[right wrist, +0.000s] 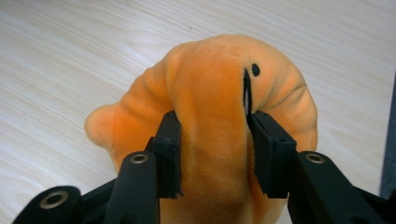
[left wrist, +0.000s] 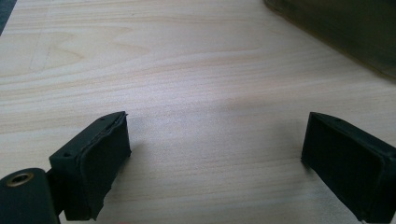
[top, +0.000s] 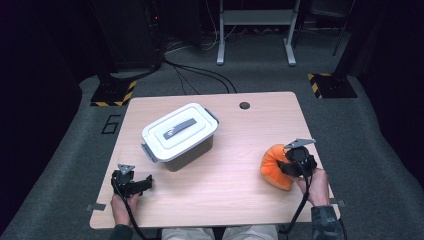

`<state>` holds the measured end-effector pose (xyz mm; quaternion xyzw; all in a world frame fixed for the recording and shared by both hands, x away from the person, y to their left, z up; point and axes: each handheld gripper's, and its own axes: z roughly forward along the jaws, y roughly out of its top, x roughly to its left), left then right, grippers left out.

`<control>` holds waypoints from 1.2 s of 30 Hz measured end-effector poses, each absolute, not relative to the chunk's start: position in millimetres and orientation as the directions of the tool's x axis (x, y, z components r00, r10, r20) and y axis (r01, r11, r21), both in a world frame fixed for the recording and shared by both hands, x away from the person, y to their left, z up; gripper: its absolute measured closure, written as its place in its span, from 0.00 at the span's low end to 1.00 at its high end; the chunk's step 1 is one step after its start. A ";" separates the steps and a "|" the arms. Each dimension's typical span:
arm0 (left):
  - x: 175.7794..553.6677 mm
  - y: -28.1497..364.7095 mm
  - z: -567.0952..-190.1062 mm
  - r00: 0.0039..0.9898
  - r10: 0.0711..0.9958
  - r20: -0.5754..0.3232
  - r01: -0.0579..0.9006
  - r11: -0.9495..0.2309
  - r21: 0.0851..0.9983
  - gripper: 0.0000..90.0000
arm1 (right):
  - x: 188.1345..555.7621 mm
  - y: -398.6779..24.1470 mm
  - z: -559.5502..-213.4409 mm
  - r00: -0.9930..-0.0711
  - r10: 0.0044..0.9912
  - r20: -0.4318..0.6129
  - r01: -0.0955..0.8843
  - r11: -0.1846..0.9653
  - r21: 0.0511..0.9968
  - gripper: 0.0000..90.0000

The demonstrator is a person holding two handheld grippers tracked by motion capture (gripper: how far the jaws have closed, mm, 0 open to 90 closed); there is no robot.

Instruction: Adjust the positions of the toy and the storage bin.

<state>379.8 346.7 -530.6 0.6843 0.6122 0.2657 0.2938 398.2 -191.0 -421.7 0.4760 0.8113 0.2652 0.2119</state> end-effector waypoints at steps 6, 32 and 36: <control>379.8 346.6 -530.6 0.109 0.994 0.004 0.682 -0.077 0.727 0.08 | 410.6 -190.7 -418.4 -0.556 0.816 -0.158 0.609 0.530 0.591 0.60; 379.7 346.6 -530.6 0.110 0.994 0.004 0.681 -0.078 0.728 0.08 | 396.5 -210.6 -452.9 -0.003 0.977 0.212 0.728 -0.143 0.671 0.17; 379.7 346.6 -530.6 0.110 0.994 0.004 0.681 -0.079 0.728 0.08 | 395.1 -213.7 -457.5 -0.048 0.968 0.245 0.729 -0.133 0.672 0.43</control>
